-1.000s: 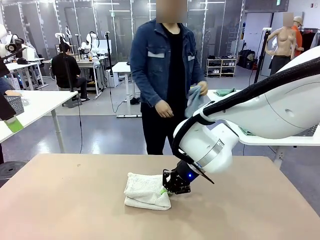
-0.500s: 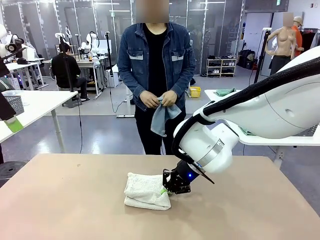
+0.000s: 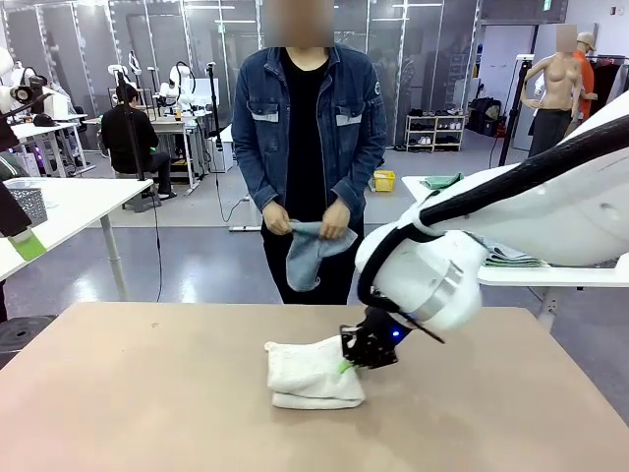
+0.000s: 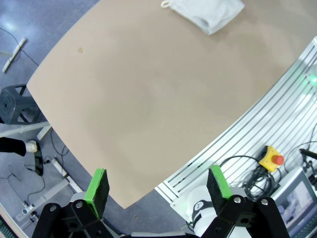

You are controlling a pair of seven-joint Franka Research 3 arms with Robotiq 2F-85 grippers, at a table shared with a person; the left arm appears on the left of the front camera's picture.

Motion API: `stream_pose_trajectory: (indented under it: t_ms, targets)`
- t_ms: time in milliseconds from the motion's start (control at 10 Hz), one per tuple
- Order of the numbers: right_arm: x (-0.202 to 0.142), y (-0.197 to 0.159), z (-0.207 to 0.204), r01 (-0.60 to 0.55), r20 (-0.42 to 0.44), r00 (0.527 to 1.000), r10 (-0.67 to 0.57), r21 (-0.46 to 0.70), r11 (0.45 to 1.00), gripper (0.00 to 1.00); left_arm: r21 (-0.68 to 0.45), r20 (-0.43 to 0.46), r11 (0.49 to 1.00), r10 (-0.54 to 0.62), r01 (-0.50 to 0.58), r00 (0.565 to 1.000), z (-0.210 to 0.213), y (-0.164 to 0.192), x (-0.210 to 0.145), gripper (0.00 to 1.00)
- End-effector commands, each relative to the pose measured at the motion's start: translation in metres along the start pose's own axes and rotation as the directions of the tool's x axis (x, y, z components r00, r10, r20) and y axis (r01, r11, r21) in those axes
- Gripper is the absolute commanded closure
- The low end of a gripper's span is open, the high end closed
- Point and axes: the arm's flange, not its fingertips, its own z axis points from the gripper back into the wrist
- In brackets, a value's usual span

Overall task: Fold the towels and place them in the basket.
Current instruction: Place the folded Towel with hook on the right side of the table.

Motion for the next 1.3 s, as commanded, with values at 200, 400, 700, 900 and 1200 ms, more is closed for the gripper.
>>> stream_pose_trajectory:
  t_ms: [200, 400, 700, 900, 1200]
  targets:
    - [-0.011, -0.073, 0.074, -0.035, 0.102, 0.994, 0.046, -0.105, 0.994, 0.94, 0.003, 0.001, 1.000, -0.012, 0.012, 1.000, -0.001, 0.000, 0.000, 0.00]
    - [-0.018, -0.120, 0.113, -0.050, 0.085, 0.994, 0.063, -0.156, 0.987, 0.94, 0.003, 0.001, 1.000, -0.012, 0.012, 1.000, -0.001, 0.000, 0.000, 0.00]
    - [-0.014, -0.191, 0.156, -0.031, 0.079, 0.996, 0.048, -0.201, 0.979, 0.94, 0.003, 0.001, 1.000, -0.012, 0.012, 1.000, -0.001, 0.000, 0.000, 0.00]
    - [-0.017, -0.227, 0.178, -0.021, 0.041, 0.999, 0.033, -0.252, 0.967, 0.94, 0.003, 0.001, 1.000, -0.012, 0.012, 1.000, -0.001, 0.000, 0.000, 0.00]
    - [-0.017, -0.249, 0.190, -0.016, 0.033, 0.999, 0.026, -0.282, 0.959, 0.94, 0.003, 0.001, 1.000, -0.012, 0.012, 1.000, -0.001, 0.000, 0.000, 0.00]
